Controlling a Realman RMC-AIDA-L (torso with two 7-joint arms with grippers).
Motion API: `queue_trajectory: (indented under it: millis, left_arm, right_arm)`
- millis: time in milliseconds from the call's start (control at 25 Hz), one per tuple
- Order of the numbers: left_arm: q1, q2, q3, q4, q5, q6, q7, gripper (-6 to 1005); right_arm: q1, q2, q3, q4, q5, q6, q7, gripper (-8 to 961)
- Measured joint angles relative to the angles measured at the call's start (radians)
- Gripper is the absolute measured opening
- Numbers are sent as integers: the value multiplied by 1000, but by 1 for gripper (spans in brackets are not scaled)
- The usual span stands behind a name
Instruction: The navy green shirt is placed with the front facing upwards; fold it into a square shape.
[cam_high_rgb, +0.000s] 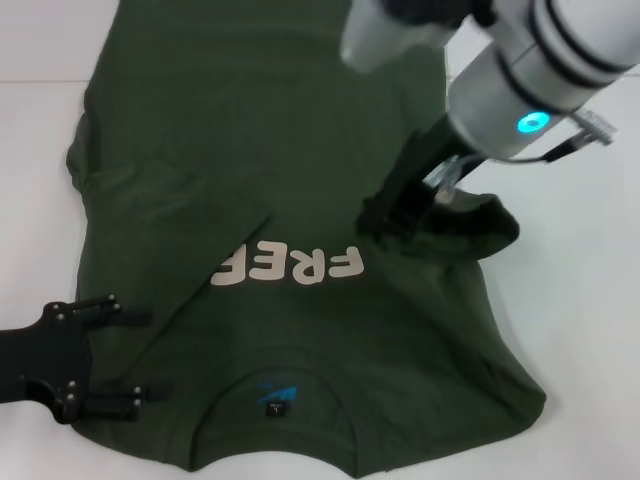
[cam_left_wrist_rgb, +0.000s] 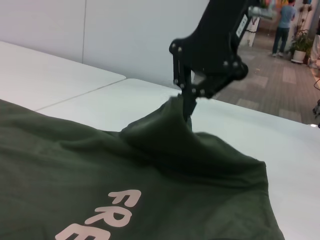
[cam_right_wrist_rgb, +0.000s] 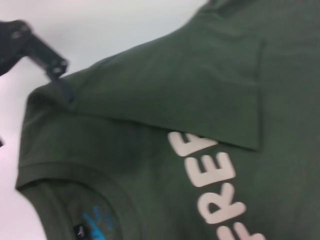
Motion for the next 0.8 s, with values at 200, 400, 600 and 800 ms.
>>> queue_trajectory:
  millis: [200,400,600,800]
  left_arm:
    - [2,-1,-1,0,0,-3,-2,900]
    - [5,-3,-1,0,0,-13,-4,901]
    - [6,-6,-1,-1,0,-19,-4,901]
    - [7,-6,-1,-2,-4,-15,-1,901]
  right_arm:
    - [56,-4,-60,146,11,57,-7,33]
    - [94,-9,-59,222,12,72,4,80]
    - [97,-10,-50,208,-13,70,6,319]
    - [89,-15,11,208,-94,51,81,538]
